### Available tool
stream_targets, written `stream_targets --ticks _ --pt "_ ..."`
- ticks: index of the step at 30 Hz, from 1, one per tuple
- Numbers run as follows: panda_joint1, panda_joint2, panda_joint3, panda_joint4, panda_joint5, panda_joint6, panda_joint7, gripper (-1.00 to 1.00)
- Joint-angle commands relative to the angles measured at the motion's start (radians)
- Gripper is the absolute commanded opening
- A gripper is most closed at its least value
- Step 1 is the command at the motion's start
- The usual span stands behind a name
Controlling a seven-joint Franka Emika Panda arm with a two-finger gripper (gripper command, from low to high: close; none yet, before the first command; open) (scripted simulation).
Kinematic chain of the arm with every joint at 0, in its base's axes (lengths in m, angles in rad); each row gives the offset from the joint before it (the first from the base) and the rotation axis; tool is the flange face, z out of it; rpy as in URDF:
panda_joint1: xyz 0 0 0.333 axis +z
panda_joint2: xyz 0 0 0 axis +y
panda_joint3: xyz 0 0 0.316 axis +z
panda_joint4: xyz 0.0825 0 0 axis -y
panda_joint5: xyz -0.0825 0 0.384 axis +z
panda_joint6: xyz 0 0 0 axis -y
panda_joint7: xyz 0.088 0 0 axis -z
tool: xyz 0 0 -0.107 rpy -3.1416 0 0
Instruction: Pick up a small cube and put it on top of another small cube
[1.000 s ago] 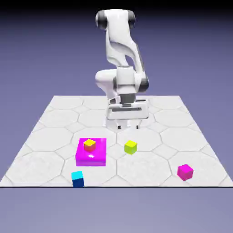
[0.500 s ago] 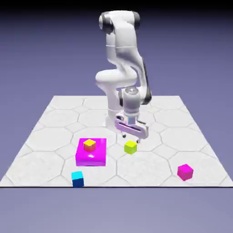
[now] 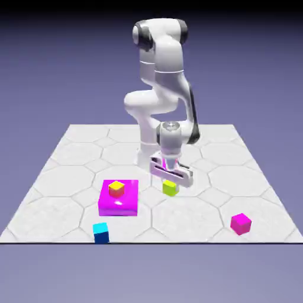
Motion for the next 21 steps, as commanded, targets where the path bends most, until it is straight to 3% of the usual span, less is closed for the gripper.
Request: stream_targets --ticks 1,5,21 --pt "0.006 -0.036 -0.018 -0.008 -0.040 -0.030 0.029 -1.00" --pt "0.025 -0.133 -0.066 -0.029 -0.147 -0.107 0.108 -1.00" --pt "-0.197 0.238 0.351 0.551 -0.433 -0.401 0.468 -1.00"
